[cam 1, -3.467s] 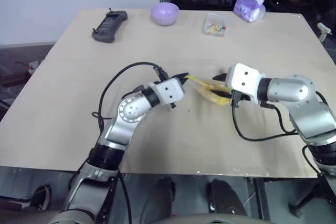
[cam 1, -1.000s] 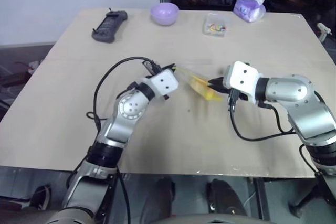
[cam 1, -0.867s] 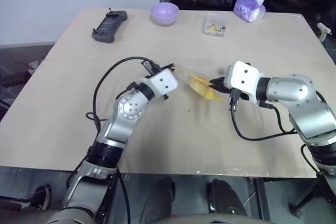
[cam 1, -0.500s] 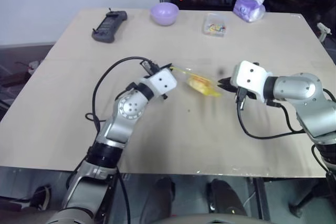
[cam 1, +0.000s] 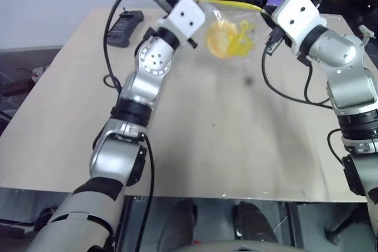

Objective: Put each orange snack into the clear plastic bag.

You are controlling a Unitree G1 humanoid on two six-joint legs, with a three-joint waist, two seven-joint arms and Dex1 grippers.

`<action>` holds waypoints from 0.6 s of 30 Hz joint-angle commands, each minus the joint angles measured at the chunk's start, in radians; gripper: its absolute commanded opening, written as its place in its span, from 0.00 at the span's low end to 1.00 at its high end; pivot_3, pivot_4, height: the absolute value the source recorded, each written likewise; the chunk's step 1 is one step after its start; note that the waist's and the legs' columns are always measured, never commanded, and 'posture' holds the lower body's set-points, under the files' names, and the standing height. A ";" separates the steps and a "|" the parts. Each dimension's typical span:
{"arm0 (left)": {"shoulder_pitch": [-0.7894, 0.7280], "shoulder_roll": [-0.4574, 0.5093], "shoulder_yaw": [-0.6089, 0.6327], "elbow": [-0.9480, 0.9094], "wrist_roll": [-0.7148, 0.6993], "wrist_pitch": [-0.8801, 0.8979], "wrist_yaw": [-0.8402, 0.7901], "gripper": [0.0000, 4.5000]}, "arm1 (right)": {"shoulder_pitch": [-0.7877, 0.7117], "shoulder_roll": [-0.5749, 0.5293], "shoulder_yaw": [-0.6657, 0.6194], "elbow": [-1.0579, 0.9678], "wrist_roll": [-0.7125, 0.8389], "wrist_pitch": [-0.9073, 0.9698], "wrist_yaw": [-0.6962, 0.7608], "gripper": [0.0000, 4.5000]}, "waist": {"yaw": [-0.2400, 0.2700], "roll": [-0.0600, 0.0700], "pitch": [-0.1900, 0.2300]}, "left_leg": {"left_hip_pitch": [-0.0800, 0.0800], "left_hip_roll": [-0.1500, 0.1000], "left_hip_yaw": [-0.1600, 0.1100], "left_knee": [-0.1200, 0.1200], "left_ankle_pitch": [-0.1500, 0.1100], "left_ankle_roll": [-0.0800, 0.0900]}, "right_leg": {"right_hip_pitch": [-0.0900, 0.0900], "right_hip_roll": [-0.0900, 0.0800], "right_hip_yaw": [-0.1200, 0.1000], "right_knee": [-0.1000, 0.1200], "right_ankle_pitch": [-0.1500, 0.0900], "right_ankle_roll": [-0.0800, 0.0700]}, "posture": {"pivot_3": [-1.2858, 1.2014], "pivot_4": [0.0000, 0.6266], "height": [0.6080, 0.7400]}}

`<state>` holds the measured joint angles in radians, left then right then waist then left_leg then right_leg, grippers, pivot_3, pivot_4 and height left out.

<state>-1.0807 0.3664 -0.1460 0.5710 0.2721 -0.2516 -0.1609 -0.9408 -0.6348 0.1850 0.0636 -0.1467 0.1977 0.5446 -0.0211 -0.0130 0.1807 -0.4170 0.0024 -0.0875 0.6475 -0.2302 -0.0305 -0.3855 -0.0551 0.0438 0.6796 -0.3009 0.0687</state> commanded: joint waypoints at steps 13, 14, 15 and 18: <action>0.839 0.118 -0.025 -0.844 -0.217 0.477 -0.425 0.56 | 0.648 -0.131 -0.041 -0.520 0.246 0.290 0.311 0.60 | -0.019 0.000 0.000 | -0.009 0.000 0.000 0.007 -0.004 0.006 | -0.012 -0.001 0.000 0.013 0.000 0.000 | 0.52 0.24 1.00; 0.853 0.119 -0.007 -0.872 -0.241 0.511 -0.431 0.56 | 0.662 -0.142 -0.071 -0.526 0.280 0.300 0.329 0.60 | -0.014 0.000 0.001 | -0.002 -0.001 0.000 0.008 -0.004 0.006 | -0.006 -0.001 0.000 0.014 0.000 0.000 | 0.52 0.24 1.00; 0.883 0.129 0.029 -0.913 -0.305 0.573 -0.459 0.56 | 0.681 -0.157 -0.125 -0.521 0.328 0.313 0.354 0.60 | -0.011 0.000 0.002 | 0.006 0.000 -0.001 0.007 -0.004 0.006 | 0.003 0.000 -0.001 0.013 0.000 0.000 | 0.52 0.24 1.00; 0.954 0.148 0.157 -1.010 -0.520 0.729 -0.538 0.56 | 0.737 -0.186 -0.268 -0.480 0.447 0.326 0.416 0.60 | -0.013 0.000 0.002 | 0.031 0.003 0.000 0.005 -0.004 0.006 | 0.026 0.001 -0.001 0.010 -0.003 0.003 | 0.52 0.24 1.00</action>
<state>-0.1566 0.5040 -0.0941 -0.3502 -0.0821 0.3791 -0.6440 -0.2289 -0.8107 0.0333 -0.4281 0.2083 0.5183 0.9153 -0.0343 -0.0134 0.1824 -0.3858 0.0053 -0.0875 0.6517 -0.2340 -0.0242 -0.3586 -0.0535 0.0430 0.6892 -0.3040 0.0716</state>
